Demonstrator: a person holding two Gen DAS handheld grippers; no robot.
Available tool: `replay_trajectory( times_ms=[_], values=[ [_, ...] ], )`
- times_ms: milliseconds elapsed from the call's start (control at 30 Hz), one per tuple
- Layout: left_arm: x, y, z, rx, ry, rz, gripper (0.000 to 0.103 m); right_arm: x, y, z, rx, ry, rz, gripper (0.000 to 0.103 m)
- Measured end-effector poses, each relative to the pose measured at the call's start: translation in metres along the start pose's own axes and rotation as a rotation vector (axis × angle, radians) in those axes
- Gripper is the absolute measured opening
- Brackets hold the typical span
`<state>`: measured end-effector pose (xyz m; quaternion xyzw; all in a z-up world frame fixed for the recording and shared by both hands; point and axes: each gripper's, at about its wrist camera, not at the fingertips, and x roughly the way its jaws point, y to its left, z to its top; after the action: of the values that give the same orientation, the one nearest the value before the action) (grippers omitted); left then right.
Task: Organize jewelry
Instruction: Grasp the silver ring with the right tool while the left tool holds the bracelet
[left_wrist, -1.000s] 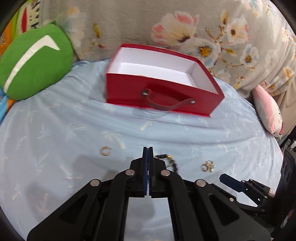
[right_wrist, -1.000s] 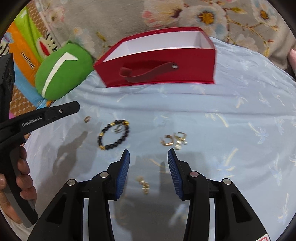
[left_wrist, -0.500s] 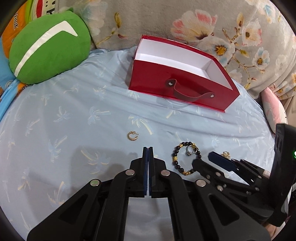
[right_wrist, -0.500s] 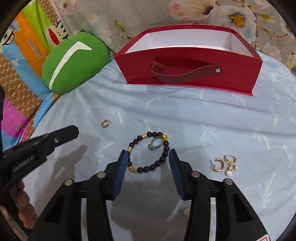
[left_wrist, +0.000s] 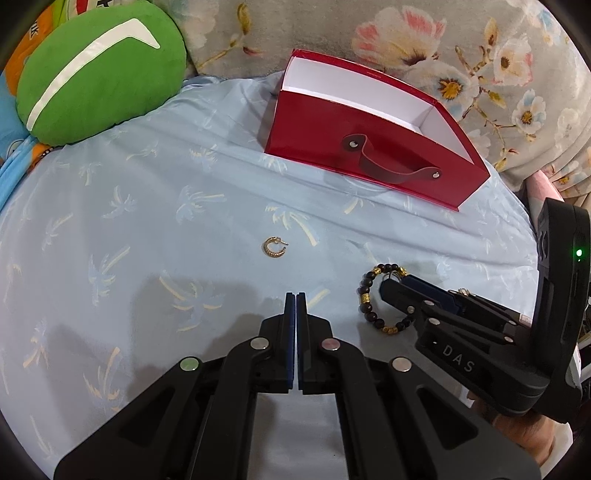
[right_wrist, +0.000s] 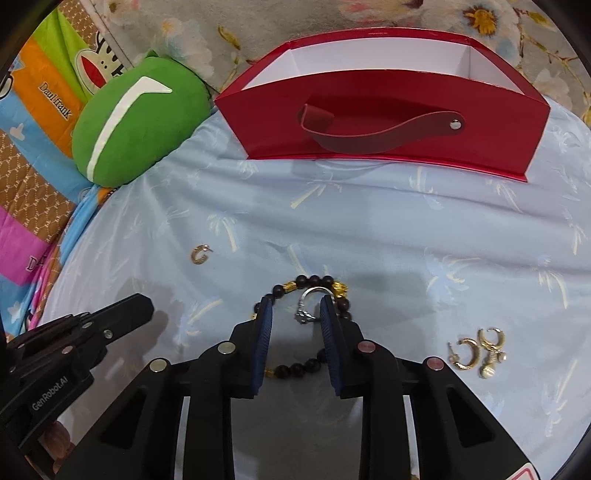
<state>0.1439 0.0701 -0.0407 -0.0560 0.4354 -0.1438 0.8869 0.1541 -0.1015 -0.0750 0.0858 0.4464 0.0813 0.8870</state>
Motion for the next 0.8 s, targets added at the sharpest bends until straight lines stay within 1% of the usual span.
replay_trajectory(
  times_ms=[233, 400, 433, 467, 600, 700, 800],
  values=[
    [0.002, 0.004, 0.0, -0.006, 0.002, -0.004, 0.0, 0.004, 0.0, 0.001, -0.016, 0.012, -0.009, 0.025],
    [0.004, 0.002, -0.001, -0.002, 0.007, -0.006, 0.0, 0.007, 0.005, 0.002, -0.043, -0.005, -0.03, 0.025],
    [0.005, 0.002, -0.001, -0.002, 0.007, -0.006, 0.0, 0.008, 0.006, 0.002, -0.055, -0.007, -0.043, 0.023],
    [0.005, 0.002, -0.001, -0.002, 0.008, -0.006, 0.0, 0.008, 0.007, 0.001, -0.068, -0.011, -0.059, 0.019],
    [0.006, -0.001, -0.002, 0.002, 0.011, -0.009, 0.0, 0.006, 0.003, 0.002, -0.049, -0.013, -0.039, 0.019],
    [0.006, -0.005, -0.003, 0.007, 0.013, -0.014, 0.0, -0.003, 0.0, 0.002, -0.041, -0.035, -0.033, 0.019],
    [0.005, -0.012, -0.002, 0.01, 0.021, -0.041, 0.0, -0.023, -0.005, 0.002, -0.032, -0.072, -0.035, 0.019]
  ],
)
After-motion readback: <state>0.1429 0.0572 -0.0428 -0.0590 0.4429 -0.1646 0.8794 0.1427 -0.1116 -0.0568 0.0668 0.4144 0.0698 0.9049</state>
